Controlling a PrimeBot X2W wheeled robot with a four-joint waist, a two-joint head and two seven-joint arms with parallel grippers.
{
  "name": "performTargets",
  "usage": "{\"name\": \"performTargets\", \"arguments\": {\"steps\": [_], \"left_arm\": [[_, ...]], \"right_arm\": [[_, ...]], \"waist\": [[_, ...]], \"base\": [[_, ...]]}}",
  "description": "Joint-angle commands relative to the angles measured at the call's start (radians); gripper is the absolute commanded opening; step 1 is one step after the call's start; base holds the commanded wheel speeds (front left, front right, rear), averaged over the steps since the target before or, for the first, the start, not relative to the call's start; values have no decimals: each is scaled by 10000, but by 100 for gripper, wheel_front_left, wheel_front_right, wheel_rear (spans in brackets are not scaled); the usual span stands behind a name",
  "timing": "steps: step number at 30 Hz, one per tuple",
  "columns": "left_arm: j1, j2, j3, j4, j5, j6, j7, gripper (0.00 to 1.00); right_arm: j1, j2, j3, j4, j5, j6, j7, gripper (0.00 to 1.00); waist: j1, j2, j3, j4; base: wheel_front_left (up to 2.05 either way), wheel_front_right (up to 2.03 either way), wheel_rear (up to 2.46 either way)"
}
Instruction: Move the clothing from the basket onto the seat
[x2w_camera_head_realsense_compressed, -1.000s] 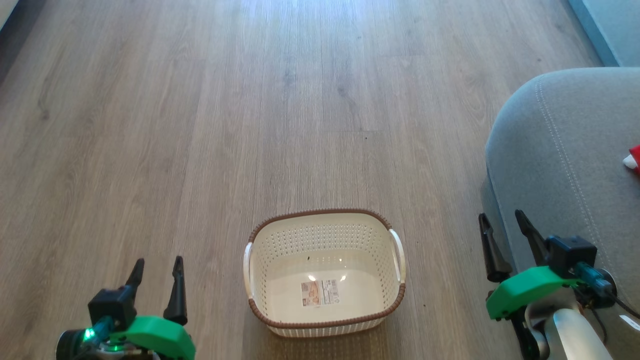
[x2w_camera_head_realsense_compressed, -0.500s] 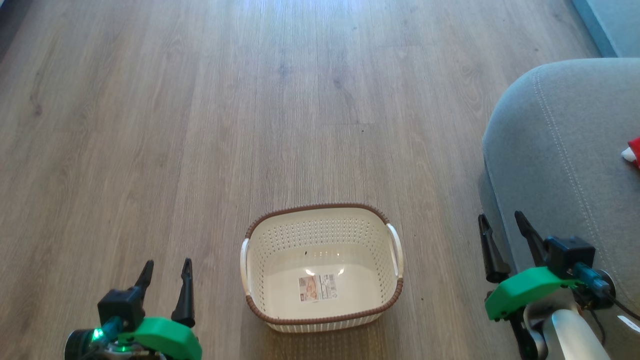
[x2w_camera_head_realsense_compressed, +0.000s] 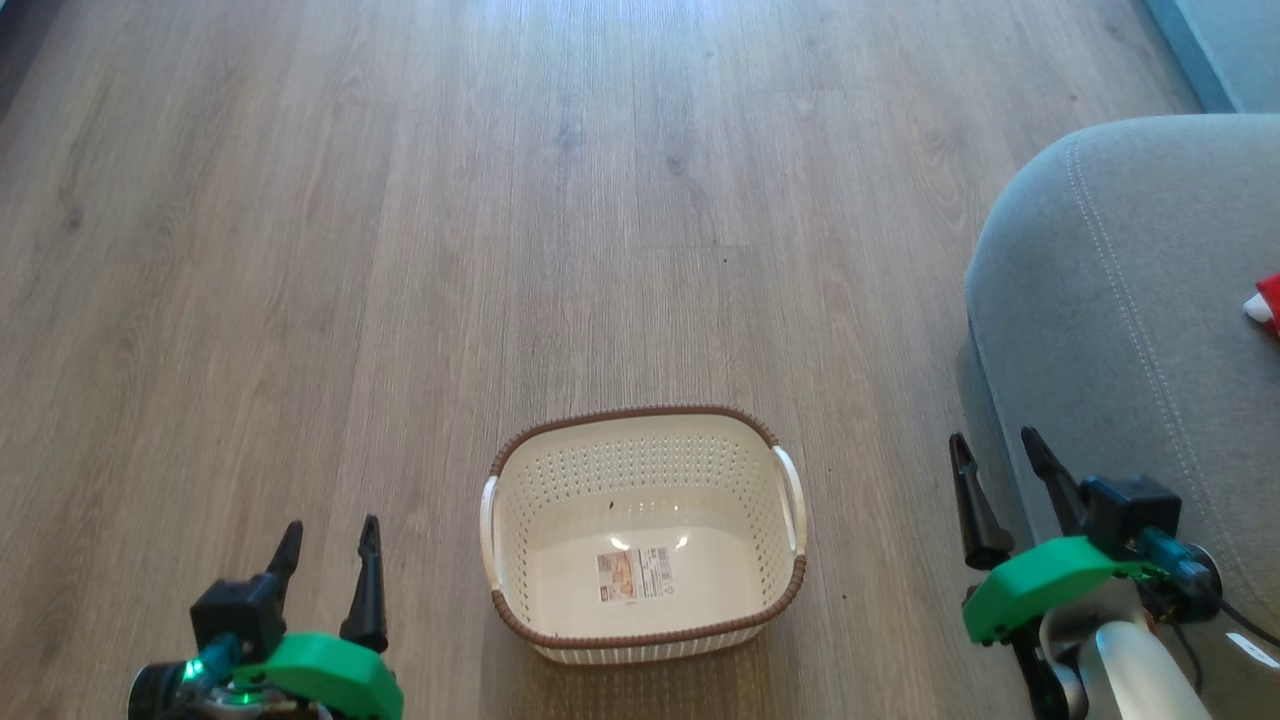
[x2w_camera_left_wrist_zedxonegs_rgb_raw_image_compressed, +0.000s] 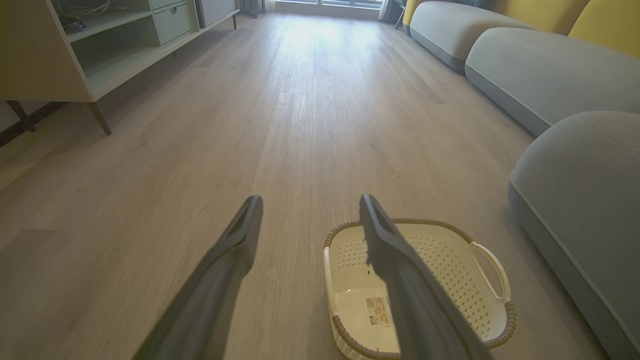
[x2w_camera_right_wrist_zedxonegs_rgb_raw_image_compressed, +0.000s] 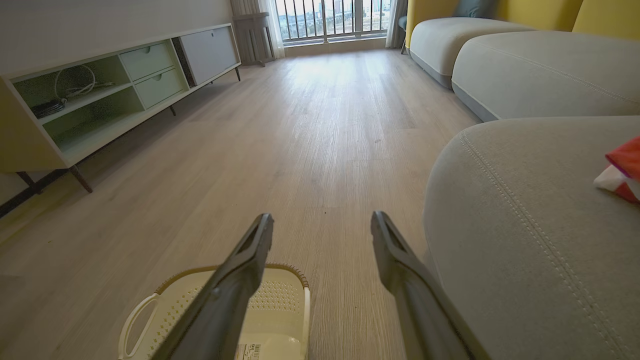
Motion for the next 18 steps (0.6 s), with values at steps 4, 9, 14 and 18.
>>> {"name": "performTargets", "arguments": {"steps": [4, 9, 14, 18], "left_arm": [[39, -13, 17, 303, -106, -10, 42, 0], [78, -29, 89, 577, -446, -34, 170, 0], [28, -27, 126, 519, -1031, -74, 311, 0], [-2, -26, 145, 460, -1498, -105, 408, 0]], "right_arm": [[77, 29, 2, 321, 23, 2, 25, 0], [218, 43, -40, 549, 364, 2, 154, 0], [226, 51, -79, 432, 944, 2, 297, 0], [239, 57, -100, 329, 1407, 2, 400, 0]], "waist": [[0, 0, -7, 1], [0, 0, -6, 1], [0, 0, -5, 1], [0, 0, -4, 1]], "base": [[0, 0, 0], [0, 0, 0], [0, 0, 0], [0, 0, 0]]}}
